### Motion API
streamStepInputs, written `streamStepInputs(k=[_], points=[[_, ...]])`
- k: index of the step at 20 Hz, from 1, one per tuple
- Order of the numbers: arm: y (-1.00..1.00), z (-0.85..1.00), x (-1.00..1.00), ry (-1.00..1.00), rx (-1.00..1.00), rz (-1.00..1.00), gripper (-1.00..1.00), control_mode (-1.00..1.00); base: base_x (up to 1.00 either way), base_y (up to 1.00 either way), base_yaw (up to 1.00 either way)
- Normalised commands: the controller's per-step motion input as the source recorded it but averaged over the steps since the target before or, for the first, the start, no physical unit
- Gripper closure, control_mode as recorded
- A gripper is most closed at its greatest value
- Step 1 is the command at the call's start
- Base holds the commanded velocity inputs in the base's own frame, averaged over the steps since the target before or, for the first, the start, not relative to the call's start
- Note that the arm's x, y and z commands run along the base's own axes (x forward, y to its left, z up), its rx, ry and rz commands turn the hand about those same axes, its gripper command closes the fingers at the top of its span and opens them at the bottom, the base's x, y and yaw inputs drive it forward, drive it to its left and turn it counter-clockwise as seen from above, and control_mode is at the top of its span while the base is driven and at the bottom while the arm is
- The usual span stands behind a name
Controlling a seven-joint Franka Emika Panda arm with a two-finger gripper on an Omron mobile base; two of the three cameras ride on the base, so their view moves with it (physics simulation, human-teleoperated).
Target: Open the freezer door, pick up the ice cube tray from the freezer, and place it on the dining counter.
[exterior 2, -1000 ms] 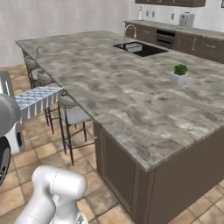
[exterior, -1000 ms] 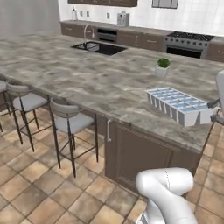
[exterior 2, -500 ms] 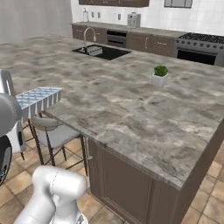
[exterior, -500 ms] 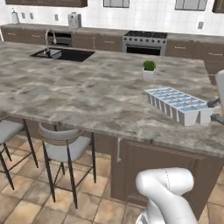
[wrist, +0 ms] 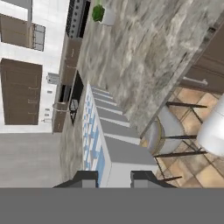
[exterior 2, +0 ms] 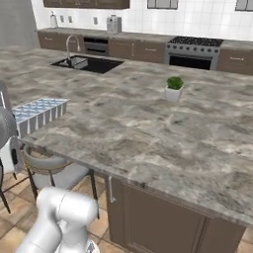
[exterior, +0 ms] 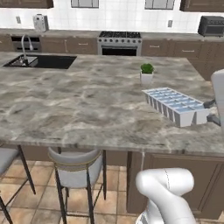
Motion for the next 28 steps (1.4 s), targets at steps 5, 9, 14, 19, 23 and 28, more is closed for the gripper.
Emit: streamStepInputs(k=[5, 9, 14, 19, 23, 28], points=[[0.0, 0.0, 0.0, 0.0, 0.0, 0.0, 1.0, 1.0, 0.75, 0.02, -0.19], [0.0, 0.0, 0.0, 0.0, 0.0, 0.0, 1.0, 1.0, 0.4, -0.06, -0.05], [0.0, -0.05, 0.12, 0.0, 0.0, 0.0, 1.0, -1.0, 0.37, 0.0, 0.0], [0.13, -0.6, 0.89, 0.03, 0.0, 0.13, 1.0, -1.0, 0.0, 0.0, 0.0], [0.3, -0.97, 0.87, 0.1, 0.0, 0.17, 1.0, -1.0, 0.0, 0.0, 0.0], [0.4, -1.0, 0.78, 0.03, 0.0, 0.1, 1.0, -1.0, 0.0, 0.0, 0.0]])
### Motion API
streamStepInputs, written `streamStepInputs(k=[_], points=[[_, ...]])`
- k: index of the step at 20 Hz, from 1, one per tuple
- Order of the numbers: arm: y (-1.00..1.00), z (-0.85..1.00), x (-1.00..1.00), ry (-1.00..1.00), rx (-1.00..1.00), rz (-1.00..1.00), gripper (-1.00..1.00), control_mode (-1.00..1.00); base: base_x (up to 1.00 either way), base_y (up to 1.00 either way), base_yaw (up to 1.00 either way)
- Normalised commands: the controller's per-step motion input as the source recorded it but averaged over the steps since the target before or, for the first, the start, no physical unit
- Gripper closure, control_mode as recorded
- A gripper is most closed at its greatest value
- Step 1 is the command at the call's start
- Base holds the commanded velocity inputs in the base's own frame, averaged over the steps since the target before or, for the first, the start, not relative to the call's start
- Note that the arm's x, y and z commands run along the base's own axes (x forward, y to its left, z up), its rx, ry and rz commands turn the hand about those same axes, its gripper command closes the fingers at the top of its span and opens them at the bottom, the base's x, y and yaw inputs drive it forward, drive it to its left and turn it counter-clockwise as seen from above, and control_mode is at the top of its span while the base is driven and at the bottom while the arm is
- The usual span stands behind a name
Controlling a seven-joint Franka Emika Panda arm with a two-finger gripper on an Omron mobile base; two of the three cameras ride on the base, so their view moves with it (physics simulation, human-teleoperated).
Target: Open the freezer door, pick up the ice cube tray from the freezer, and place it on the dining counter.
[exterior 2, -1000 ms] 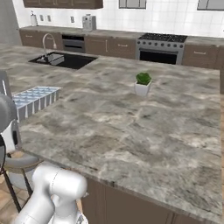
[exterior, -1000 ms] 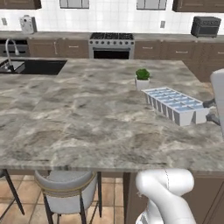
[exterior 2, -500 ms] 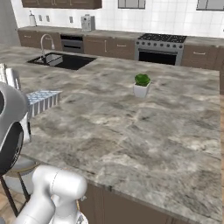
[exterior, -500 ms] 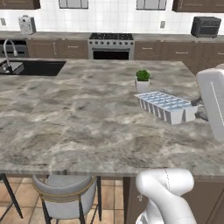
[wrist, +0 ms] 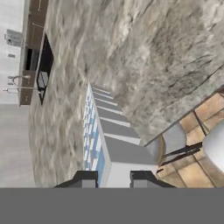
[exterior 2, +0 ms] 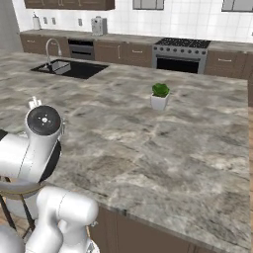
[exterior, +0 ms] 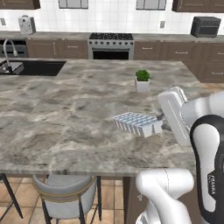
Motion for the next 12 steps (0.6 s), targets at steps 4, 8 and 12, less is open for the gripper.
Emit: streamStepInputs(k=[4, 8, 12], points=[[0.16, -0.95, 0.58, 0.02, 0.0, 0.08, 1.0, -1.0, 0.0, 0.0, 0.0], [0.0, -0.67, 0.46, 0.0, 0.01, 0.04, 1.0, -1.0, 0.0, 0.0, 0.0], [0.2, -0.71, 0.55, 0.0, 0.0, 0.01, 1.0, -1.0, 0.0, 0.0, 0.0]])
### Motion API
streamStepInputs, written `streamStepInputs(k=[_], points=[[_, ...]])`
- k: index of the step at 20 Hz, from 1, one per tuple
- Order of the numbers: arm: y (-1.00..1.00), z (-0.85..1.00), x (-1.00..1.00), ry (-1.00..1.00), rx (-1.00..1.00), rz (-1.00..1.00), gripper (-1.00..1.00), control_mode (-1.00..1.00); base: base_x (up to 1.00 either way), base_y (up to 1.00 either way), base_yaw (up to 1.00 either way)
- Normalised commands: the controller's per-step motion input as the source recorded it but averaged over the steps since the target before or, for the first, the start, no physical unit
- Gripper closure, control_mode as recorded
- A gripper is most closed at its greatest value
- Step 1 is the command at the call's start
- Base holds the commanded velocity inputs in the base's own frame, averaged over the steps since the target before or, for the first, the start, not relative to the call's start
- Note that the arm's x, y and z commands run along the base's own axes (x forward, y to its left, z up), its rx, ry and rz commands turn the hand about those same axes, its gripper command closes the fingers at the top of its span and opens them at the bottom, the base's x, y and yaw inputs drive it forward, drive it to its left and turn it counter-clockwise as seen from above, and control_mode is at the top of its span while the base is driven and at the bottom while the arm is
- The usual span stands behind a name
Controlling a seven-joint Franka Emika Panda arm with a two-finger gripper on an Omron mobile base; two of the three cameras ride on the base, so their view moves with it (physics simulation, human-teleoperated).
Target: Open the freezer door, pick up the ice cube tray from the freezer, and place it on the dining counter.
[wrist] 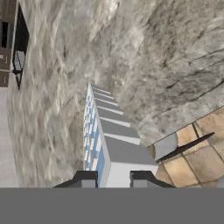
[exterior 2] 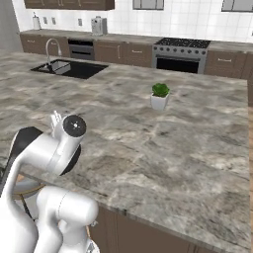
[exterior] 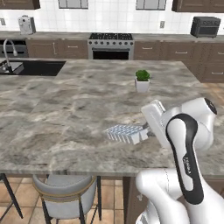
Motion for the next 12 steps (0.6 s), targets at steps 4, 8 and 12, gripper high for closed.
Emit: streamStepInputs(k=[4, 8, 12], points=[[0.4, -0.45, 0.54, 0.0, 0.0, 0.0, 1.0, -1.0, 0.0, 0.0, 0.0], [0.4, -0.06, 0.47, 0.0, 0.0, 0.0, 1.0, -1.0, 0.0, 0.0, 0.0], [0.21, -0.15, 0.55, 0.0, 0.0, 0.0, 1.0, -1.0, 0.0, 0.0, 0.0]])
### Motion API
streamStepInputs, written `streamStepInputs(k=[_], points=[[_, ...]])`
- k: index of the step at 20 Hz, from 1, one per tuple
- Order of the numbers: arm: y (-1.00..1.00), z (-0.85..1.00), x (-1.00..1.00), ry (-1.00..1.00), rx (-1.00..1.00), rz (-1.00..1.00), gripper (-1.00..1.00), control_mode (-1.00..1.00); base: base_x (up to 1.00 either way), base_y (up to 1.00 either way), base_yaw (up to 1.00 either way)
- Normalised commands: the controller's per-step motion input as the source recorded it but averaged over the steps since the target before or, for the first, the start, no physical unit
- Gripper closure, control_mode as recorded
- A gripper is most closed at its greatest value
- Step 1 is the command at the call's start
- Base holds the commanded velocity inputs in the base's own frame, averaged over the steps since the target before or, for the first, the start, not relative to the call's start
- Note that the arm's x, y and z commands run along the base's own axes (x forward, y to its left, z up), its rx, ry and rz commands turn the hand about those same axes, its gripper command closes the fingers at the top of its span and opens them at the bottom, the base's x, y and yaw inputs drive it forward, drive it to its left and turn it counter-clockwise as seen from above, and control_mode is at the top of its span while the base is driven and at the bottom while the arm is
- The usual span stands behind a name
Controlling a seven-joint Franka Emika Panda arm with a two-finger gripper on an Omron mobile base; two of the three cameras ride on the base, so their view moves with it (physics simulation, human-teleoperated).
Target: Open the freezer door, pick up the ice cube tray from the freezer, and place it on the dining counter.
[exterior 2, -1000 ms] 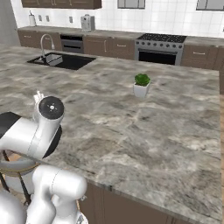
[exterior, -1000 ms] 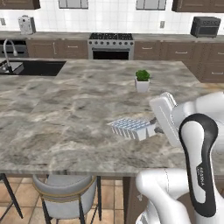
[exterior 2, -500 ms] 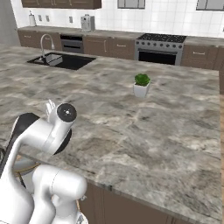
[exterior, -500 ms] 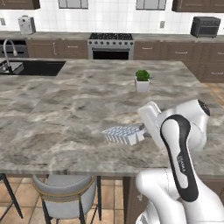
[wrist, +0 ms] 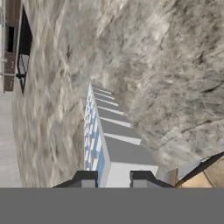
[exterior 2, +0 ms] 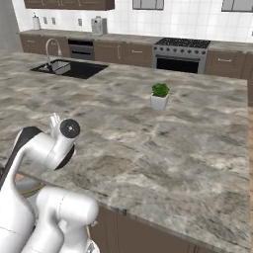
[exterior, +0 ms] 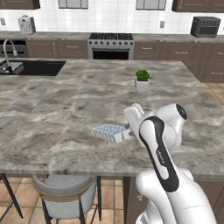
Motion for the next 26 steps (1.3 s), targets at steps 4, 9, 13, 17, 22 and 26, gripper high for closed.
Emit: streamStepInputs(k=[4, 9, 13, 17, 22, 26], points=[[0.15, -0.24, 0.41, 0.0, 0.0, 0.0, 1.0, -1.0, 0.0, 0.0, 0.0], [0.19, -0.42, 0.35, 0.0, 0.0, 0.0, 1.0, -1.0, 0.0, 0.0, 0.0], [0.13, -0.28, 0.34, 0.0, 0.0, 0.0, 1.0, -1.0, 0.0, 0.0, 0.0], [0.09, -0.31, 0.31, 0.0, 0.0, 0.0, 1.0, -1.0, 0.0, 0.0, 0.0], [0.07, -0.3, 0.28, 0.0, 0.0, 0.0, 1.0, -1.0, 0.0, 0.0, 0.0], [0.05, -0.25, 0.31, 0.0, 0.0, 0.0, 1.0, -1.0, 0.0, 0.0, 0.0]])
